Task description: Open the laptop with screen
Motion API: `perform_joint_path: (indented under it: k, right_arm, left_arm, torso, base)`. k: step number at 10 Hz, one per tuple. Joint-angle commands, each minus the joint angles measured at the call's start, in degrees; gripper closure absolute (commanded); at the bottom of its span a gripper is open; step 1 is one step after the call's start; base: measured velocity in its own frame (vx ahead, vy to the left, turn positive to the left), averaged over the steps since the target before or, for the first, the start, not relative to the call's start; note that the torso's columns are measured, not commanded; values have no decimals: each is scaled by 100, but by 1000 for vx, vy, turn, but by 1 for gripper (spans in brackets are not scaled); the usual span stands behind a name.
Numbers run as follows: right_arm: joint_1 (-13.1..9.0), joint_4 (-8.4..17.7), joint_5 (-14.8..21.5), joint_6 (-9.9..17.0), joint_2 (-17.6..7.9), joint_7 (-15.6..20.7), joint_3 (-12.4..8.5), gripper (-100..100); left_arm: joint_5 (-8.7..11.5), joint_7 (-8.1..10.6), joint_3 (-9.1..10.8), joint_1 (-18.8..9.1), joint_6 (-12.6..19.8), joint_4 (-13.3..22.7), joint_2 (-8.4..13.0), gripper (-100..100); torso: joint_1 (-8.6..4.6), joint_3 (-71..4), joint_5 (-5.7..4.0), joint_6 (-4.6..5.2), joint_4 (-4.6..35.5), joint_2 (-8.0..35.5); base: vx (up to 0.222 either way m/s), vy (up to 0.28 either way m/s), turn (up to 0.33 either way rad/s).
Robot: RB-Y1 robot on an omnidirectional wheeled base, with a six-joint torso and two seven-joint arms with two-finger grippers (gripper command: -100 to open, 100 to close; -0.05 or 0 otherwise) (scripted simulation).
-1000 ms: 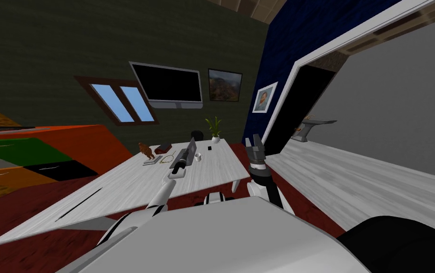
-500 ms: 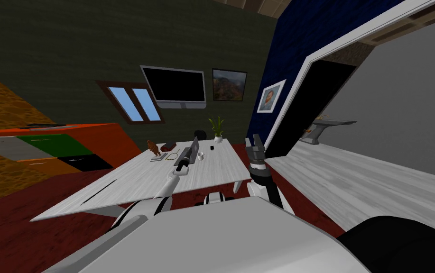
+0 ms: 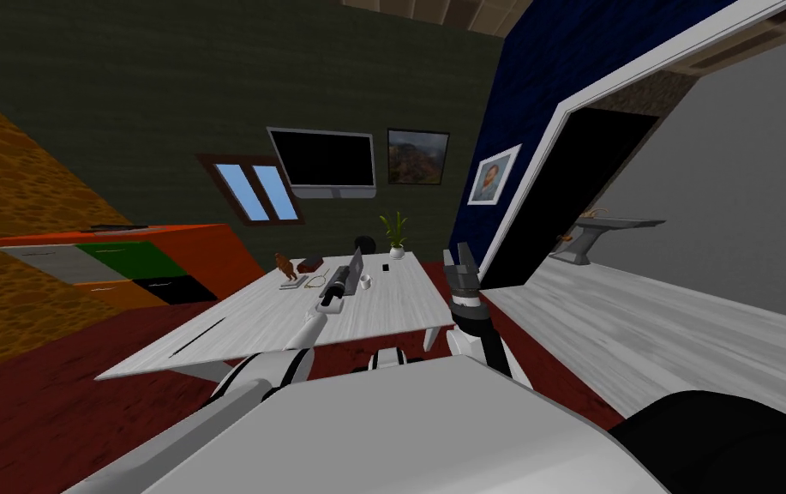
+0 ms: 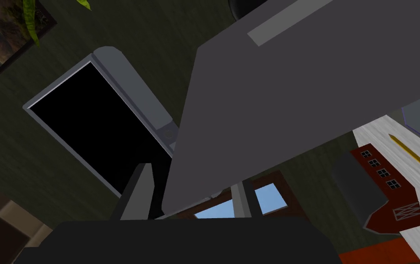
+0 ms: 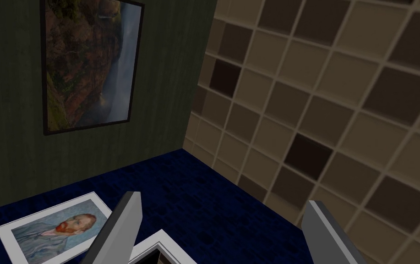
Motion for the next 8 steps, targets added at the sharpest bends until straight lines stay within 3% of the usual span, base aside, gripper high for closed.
perform_joint_path:
  k: [1, 2, 5, 6, 7, 8]
  right_arm:
    - [0, 0, 0, 0, 0, 0, 0, 0]
    - [0, 0, 0, 0, 0, 0, 0, 0]
    - [0, 0, 0, 0, 0, 0, 0, 0]
    - [0, 0, 0, 0, 0, 0, 0, 0]
    - [0, 0, 0, 0, 0, 0, 0, 0]
    - [0, 0, 0, 0, 0, 0, 0, 0]
  left_arm:
    - [-49, 240, 57, -7, -55, 144, 45, 100]
    - [-170, 502, 174, 94, -65, 113, 116, 100]
    - [-292, 913, 291, 195, -76, 82, 188, 100]
    - [-292, 947, 291, 195, -76, 82, 188, 100]
    - [-413, 1207, 407, 296, -86, 51, 259, 100]
    - [-413, 1300, 407, 296, -86, 51, 259, 100]
  torso:
    - [7, 2, 3, -5, -2, 1]
    - [7, 1, 3, -4, -4, 0]
    - [7, -3, 8, 11, -11, -6]
    - [-1, -7, 4, 5, -13, -10]
    - [-7, -7, 2, 2, -15, -11]
    - [-3, -5, 6, 3, -17, -9]
  base:
    - [6, 6, -6]
    - [11, 8, -137]
    - [11, 25, -89]
    - [2, 12, 7]
    - [8, 11, -126]
    - [11, 20, -58]
